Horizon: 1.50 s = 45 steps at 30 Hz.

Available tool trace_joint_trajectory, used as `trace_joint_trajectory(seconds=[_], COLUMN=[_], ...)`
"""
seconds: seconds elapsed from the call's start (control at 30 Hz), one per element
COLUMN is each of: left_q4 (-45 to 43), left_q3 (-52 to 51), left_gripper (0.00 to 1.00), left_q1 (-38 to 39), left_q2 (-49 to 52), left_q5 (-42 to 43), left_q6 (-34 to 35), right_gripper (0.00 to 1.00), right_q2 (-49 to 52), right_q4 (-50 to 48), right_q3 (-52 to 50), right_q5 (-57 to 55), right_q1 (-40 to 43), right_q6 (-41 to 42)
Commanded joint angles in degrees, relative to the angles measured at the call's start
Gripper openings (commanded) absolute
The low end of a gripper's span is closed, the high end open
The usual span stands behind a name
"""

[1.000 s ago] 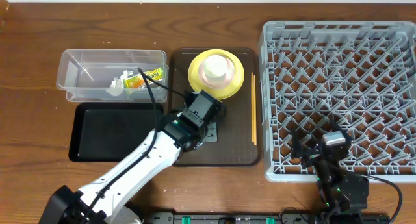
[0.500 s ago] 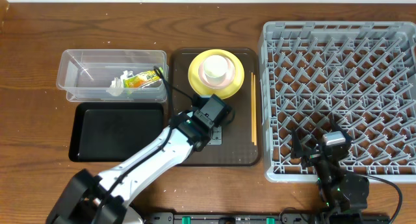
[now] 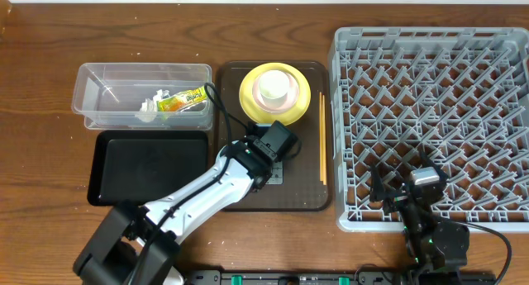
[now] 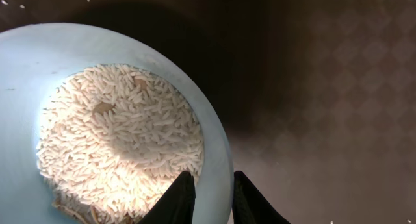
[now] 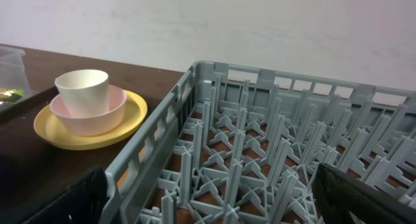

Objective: Sort waste into correct bins and load items into the dishwasher rack
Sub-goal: 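Grip the blue bowl rim with the left gripper and lift, then carry the blue bowl left over the black tray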

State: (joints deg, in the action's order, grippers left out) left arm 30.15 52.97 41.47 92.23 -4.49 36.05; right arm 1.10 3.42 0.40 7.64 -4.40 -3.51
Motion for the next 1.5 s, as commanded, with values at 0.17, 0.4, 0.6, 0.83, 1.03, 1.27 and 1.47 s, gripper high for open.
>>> trace_joint_trajectory(seconds=[0.17, 0.4, 0.6, 0.83, 1.03, 1.27, 1.47], left_q4=[-0.44, -1.18, -0.85, -0.76, 0.31, 2.34, 5.03], left_q3=[-0.68, -0.46, -0.46, -0.44, 1.33, 1.55, 1.55], left_gripper=[0.22, 0.22, 0.08, 0.06, 0.06, 0.06, 0.06], left_q1=[0.09, 0.07, 0.07, 0.07, -0.02, -2.29, -9.16], left_q2=[2.95, 2.19, 0.55, -0.42, -3.37, -12.33, -21.09], left_q5=[-1.14, -1.14, -1.11, -1.14, -1.18, -2.62, -1.84], left_q6=[0.26, 0.22, -0.2, -1.01, -10.88, -14.78, -15.72], right_gripper=[0.99, 0.99, 0.99, 0.99, 0.99, 0.99, 0.99], right_q2=[0.04, 0.04, 0.04, 0.04, 0.04, 0.04, 0.04], right_q4=[0.24, 0.24, 0.24, 0.24, 0.24, 0.24, 0.24], right_q3=[-0.09, -0.09, -0.09, -0.09, -0.09, -0.09, -0.09], right_q5=[-0.33, -0.33, -0.33, -0.33, -0.33, -0.33, -0.33], right_q1=[0.26, 0.26, 0.26, 0.26, 0.26, 0.26, 0.26], right_q6=[0.24, 0.24, 0.24, 0.24, 0.24, 0.24, 0.24])
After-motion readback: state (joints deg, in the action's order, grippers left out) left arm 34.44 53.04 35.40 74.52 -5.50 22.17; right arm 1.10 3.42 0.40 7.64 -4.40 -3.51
